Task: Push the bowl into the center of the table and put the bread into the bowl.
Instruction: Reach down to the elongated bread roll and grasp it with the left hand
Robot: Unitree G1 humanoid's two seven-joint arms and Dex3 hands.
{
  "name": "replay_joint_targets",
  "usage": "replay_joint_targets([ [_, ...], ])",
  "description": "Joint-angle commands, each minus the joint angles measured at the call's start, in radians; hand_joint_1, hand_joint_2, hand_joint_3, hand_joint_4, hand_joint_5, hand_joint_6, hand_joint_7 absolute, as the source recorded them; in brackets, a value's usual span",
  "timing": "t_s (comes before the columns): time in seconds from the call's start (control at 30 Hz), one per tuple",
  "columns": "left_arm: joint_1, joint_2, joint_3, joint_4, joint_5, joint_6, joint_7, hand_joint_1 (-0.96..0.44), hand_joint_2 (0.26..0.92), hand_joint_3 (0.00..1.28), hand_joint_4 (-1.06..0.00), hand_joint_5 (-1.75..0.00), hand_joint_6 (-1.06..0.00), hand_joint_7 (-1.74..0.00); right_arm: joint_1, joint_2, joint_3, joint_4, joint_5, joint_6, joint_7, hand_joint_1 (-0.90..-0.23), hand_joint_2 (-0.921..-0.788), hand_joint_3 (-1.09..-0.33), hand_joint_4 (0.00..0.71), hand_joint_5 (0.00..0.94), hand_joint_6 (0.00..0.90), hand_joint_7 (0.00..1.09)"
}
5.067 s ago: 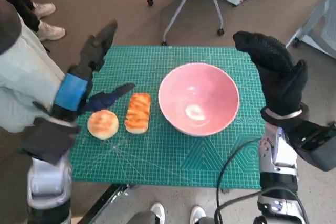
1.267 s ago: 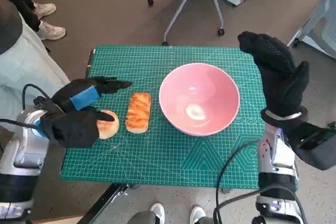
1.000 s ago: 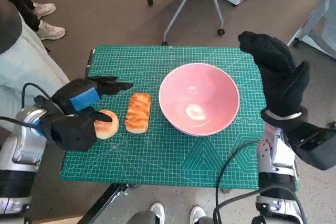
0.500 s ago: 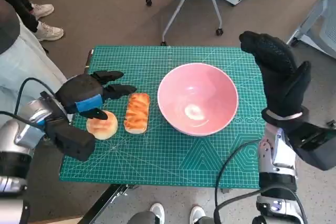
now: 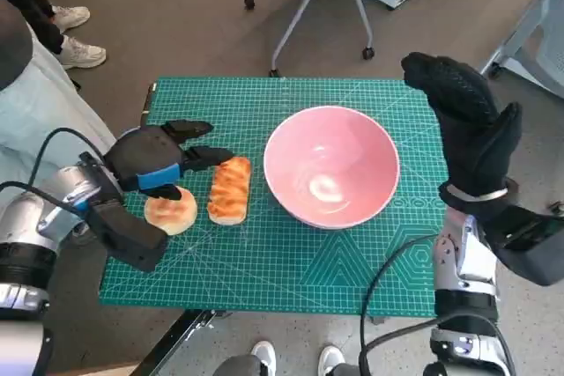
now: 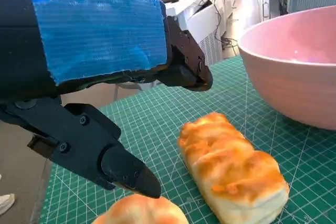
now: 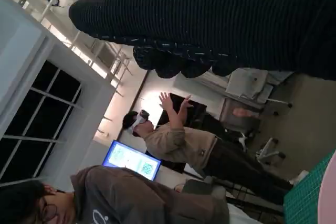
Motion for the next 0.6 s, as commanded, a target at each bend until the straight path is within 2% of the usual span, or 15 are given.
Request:
replay_joint_targets([
  [0.03,-0.018,-0.023,-0.022,0.004,-0.005,0.008,-0.013,-0.38,0.713,0.0,-0.38,0.0,-0.53,-0.01,0.017,-0.004,-0.004,0.012,0.007,0.01,0.001,-0.667,-0.921,-0.757,0.199,0.001,0.108,0.43],
  [0.6,-0.052,-0.066,-0.1,0.075,0.016,0.001,-0.03,-0.37,0.722,0.0,-0.38,0.0,-0.53,0.0,0.027,-0.01,-0.004,-0.004,0.006,0.016,-0.001,-0.675,-0.921,-0.756,0.195,0.0,0.112,0.43],
])
